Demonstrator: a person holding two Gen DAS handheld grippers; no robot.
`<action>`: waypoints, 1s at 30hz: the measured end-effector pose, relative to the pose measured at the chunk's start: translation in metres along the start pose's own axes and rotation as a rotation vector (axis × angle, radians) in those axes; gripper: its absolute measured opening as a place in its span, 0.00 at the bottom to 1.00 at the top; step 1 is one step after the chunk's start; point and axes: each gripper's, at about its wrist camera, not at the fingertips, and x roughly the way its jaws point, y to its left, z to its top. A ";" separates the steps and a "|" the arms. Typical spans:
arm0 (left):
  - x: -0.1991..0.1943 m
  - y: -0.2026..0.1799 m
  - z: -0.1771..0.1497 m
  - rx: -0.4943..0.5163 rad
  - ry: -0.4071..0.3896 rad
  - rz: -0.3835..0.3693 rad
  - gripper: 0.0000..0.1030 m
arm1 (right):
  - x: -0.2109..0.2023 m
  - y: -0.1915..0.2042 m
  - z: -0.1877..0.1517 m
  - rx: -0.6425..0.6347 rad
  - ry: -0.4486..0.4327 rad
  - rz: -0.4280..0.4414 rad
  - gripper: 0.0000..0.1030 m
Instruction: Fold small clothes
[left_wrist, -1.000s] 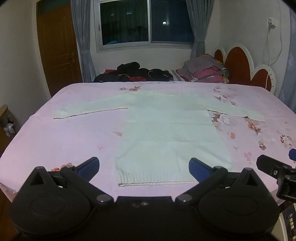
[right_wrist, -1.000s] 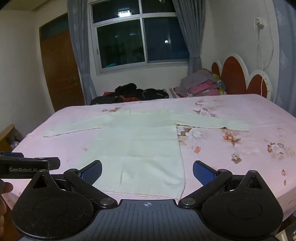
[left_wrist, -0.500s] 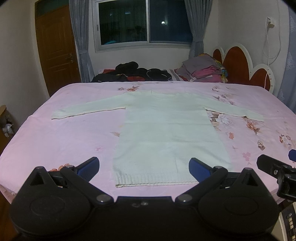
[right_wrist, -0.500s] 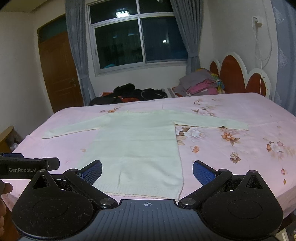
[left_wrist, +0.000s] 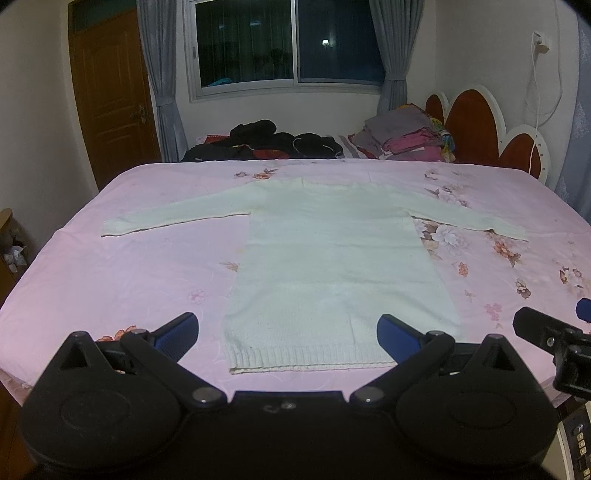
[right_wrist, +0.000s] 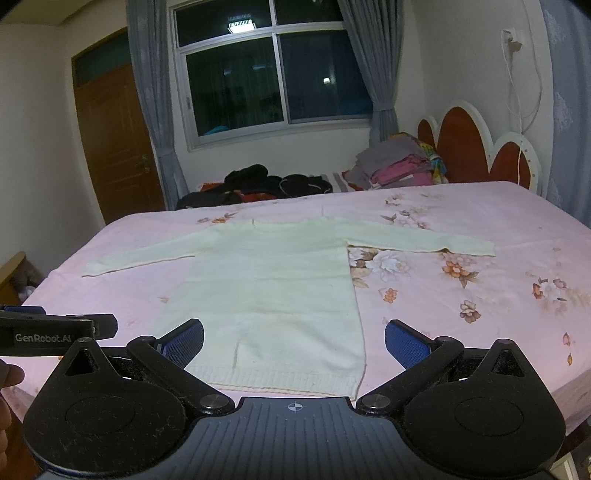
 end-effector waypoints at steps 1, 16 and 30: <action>0.001 -0.001 0.000 -0.001 0.001 0.000 1.00 | 0.002 -0.001 0.000 0.002 0.002 0.000 1.00; 0.006 -0.006 0.001 -0.001 0.006 0.006 1.00 | 0.008 -0.001 0.003 0.006 0.005 0.004 1.00; 0.013 -0.007 0.001 -0.001 0.013 0.007 1.00 | 0.013 -0.002 0.006 0.010 0.006 0.002 1.00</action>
